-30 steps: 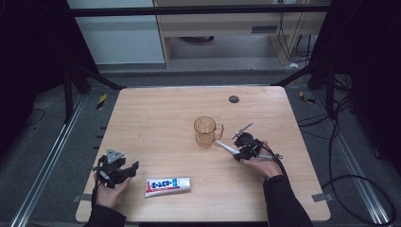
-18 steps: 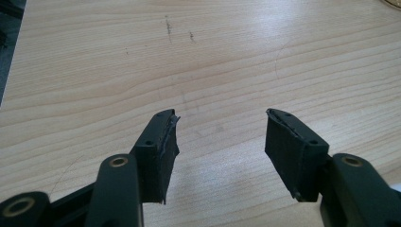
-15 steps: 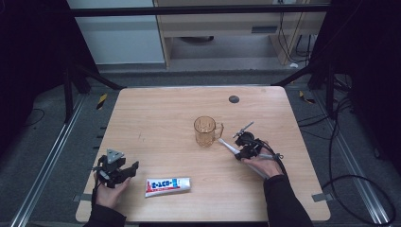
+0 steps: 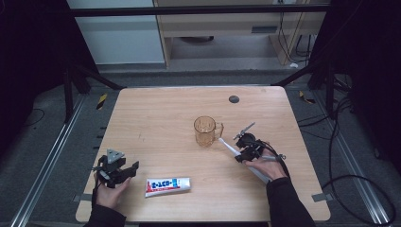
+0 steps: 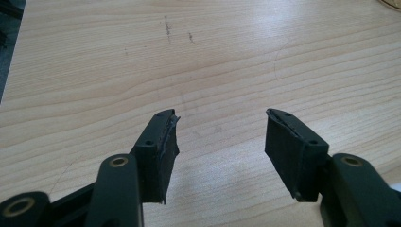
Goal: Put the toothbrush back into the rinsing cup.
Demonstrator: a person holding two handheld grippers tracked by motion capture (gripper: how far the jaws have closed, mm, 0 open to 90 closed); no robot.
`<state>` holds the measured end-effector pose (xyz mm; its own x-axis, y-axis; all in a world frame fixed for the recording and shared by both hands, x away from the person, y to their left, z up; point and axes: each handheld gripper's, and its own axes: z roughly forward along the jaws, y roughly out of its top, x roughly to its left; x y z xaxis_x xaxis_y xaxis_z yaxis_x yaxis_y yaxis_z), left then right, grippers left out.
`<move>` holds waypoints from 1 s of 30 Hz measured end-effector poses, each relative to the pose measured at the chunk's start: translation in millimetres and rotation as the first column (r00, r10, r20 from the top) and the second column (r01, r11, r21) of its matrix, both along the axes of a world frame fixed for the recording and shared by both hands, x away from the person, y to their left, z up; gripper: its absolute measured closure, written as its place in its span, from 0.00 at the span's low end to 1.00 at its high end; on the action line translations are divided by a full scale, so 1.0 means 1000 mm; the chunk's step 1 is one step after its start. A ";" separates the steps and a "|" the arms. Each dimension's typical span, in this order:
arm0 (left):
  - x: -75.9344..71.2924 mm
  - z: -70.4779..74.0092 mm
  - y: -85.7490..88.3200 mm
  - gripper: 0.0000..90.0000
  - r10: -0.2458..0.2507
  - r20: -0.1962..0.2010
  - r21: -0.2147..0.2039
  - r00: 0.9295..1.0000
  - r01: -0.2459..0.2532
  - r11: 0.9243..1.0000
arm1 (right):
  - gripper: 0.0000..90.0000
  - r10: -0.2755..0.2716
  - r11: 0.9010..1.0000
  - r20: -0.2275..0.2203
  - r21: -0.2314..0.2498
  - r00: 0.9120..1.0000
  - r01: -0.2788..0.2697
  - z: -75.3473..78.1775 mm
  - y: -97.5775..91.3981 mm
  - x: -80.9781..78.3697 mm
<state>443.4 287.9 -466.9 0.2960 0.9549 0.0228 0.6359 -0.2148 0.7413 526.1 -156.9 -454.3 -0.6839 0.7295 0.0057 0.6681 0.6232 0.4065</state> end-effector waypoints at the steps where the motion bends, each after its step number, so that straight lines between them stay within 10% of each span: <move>1: 0.000 0.000 0.000 0.48 0.000 0.001 0.000 1.000 0.000 1.000 | 0.75 -0.003 1.000 0.005 0.012 1.000 0.003 0.003 -0.001 -0.002; 30: 0.000 0.000 0.000 0.48 0.000 0.000 -0.005 1.000 0.000 1.000 | 0.76 -0.109 0.977 0.201 0.203 0.974 0.068 0.051 -0.027 -0.025</move>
<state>443.2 287.8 -466.6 0.2956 0.9551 0.0183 0.6356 -0.2109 0.7426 501.1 -184.3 -403.5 -0.6174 0.7865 0.0161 0.6041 0.4609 0.6501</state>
